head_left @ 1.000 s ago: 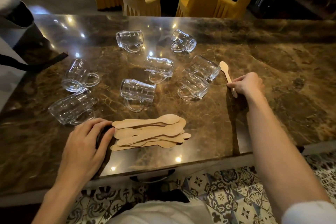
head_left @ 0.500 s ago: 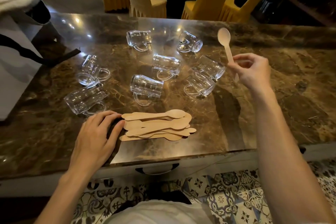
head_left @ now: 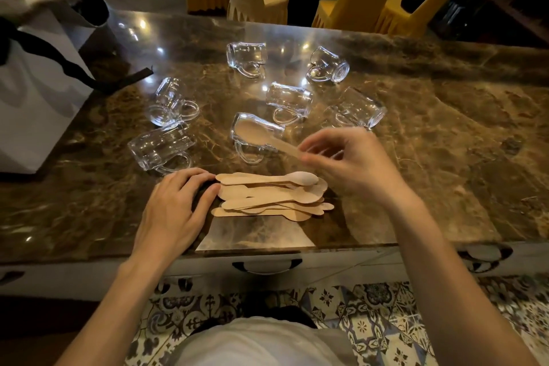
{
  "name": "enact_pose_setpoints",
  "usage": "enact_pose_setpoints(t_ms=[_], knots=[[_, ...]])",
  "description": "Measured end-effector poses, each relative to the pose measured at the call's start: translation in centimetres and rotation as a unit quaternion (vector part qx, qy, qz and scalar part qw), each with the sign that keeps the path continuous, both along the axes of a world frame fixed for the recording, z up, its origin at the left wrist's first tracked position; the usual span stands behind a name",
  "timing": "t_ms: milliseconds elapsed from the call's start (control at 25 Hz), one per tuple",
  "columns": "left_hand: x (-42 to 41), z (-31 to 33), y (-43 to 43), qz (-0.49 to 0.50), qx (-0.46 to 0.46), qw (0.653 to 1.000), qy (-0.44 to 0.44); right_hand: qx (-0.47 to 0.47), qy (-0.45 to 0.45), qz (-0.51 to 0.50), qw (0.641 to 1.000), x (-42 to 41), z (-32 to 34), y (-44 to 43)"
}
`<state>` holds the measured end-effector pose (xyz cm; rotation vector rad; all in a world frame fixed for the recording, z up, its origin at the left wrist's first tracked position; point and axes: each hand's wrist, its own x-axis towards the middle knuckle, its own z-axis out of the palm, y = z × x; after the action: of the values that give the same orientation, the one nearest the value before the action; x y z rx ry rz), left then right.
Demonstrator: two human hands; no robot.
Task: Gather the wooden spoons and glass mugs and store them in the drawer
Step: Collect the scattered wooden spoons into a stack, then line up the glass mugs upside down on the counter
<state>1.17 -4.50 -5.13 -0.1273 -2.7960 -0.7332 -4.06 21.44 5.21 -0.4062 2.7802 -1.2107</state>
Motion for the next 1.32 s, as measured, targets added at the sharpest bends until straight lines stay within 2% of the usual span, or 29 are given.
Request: enact_pose_setpoints(t_ms=[120,400,880,1040,1160,1320], knots=[[0.0,0.0,-0.1,0.001,0.0,1.0,0.0,0.027,-0.02,0.039,0.999,0.8,-1.9,-0.8],[0.0,-0.1,-0.1,0.001,-0.006,1.0,0.006,0.094,-0.022,0.048,0.994,1.1,-4.1,-1.5],[-0.1,0.0,-0.2,-0.001,0.0,1.0,0.0,0.126,-0.026,0.038,0.991,0.6,-4.1,-1.6],[-0.1,1.3,-1.3,-0.033,0.092,0.995,-0.016,0.131,-0.008,0.056,0.99,-0.9,-2.4,-2.2],[-0.1,3.2,-3.2,-0.015,0.151,0.988,0.037,0.123,0.036,0.066,0.99,-3.0,-0.8,-3.6],[-0.4,4.4,-5.5,0.081,0.179,0.972,0.132,0.144,0.078,0.106,0.981,-6.1,-0.3,-6.5]])
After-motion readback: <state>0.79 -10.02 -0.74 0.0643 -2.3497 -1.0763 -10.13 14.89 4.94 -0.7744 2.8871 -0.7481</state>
